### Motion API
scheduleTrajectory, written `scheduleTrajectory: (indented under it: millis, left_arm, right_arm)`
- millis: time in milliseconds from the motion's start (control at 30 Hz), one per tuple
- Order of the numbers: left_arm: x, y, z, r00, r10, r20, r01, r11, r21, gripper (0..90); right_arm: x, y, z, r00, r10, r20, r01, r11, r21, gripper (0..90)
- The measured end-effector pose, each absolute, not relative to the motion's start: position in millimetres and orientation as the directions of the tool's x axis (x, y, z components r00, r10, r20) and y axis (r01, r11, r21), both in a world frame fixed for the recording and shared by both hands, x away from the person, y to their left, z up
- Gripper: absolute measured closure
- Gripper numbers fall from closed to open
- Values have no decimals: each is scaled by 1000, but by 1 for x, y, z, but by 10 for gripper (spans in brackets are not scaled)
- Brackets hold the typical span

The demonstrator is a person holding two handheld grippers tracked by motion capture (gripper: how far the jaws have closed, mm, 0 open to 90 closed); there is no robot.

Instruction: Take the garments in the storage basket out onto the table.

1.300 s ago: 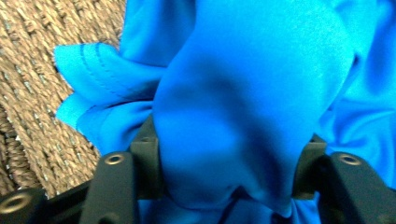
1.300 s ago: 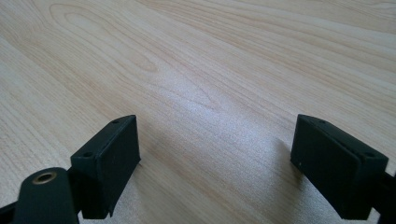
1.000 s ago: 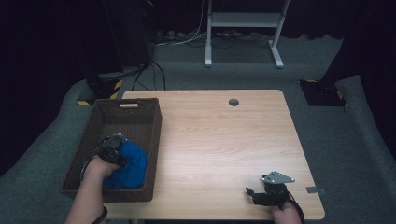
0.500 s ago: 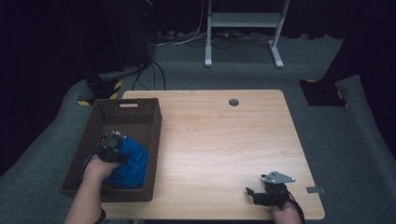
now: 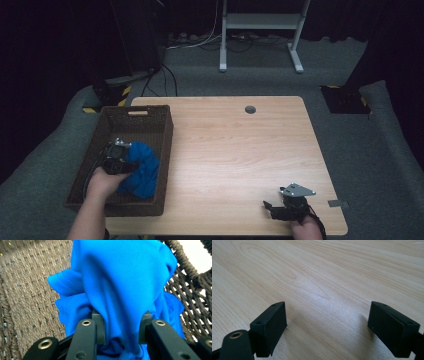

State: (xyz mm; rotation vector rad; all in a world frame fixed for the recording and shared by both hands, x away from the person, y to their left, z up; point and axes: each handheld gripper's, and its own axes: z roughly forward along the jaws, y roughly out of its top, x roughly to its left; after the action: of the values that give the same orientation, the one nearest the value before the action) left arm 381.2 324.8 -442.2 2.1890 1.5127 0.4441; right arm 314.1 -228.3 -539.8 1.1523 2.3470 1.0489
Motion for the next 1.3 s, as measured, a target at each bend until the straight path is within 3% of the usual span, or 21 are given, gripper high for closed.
scheduleTrajectory:
  millis: [467, 1300]
  left_arm:
    - [364, 331, -426, 305, 952, -23, 696, -206, 687, 695]
    - [329, 332, -405, 305, 952, 20, 439, -159, 884, 696]
  right_arm:
    - [314, -228, -540, -622, 783, 29, 544, 406, 734, 153]
    - [314, -228, -540, -620, 784, 28, 544, 405, 735, 153]
